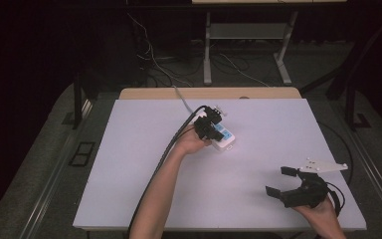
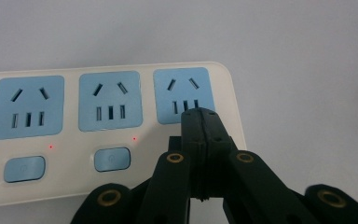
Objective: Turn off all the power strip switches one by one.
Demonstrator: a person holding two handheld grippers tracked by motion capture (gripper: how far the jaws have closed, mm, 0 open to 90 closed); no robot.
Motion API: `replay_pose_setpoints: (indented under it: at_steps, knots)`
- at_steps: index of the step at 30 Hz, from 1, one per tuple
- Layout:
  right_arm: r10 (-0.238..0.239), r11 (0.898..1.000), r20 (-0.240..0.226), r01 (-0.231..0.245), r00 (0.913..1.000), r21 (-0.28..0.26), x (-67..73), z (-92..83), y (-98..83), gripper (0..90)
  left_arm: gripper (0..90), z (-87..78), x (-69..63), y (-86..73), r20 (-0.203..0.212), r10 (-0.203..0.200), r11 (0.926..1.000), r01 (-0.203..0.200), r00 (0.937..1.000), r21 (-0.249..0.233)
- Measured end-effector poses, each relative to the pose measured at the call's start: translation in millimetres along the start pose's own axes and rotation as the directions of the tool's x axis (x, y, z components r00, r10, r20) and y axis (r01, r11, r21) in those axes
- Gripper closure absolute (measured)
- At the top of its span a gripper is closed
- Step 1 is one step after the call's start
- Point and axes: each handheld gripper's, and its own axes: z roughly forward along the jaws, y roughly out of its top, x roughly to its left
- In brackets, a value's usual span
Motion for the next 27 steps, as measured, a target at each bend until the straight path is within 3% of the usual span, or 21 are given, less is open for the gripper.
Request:
replay_pose_setpoints:
  at_steps: [7, 12, 16, 22, 27]
  knots:
    - [-0.002, 1.000, -0.001, 0.002, 1.0000, 0.001, 1.0, 0.3, 0.2, 0.8, 89.1, -0.2, -2.0, -0.1, -0.009, 0.017, 0.9998, -0.017, 0.9998, 0.007]
    - [-0.004, 1.000, -0.003, 0.004, 1.0000, 0.002, 1.3, 0.8, 0.2, 0.8, 89.3, -0.1, -0.3, -2.4, 0.002, -0.010, 0.9999, 0.010, 0.9999, -0.010]
    - [-0.009, 1.000, -0.004, 0.009, 0.9999, 0.005, 2.2, 1.3, 0.4, 0.8, 89.5, -0.2, 7.3, -7.1, 0.051, -0.054, 0.9977, 0.056, 0.9972, -0.038]
    - [-0.006, 1.000, -0.005, 0.006, 1.0000, -0.003, 1.2, 0.0, 0.7, 0.8, 89.7, 0.3, 8.2, -9.3, 0.057, -0.068, 0.9966, 0.071, 0.9960, -0.043]
    - [-0.007, 1.000, -0.002, 0.007, 1.0000, -0.008, 0.6, -2.1, 0.2, 0.8, 89.6, 0.4, 5.1, -11.2, 0.036, -0.039, 0.9972, 0.042, 0.9986, -0.062]
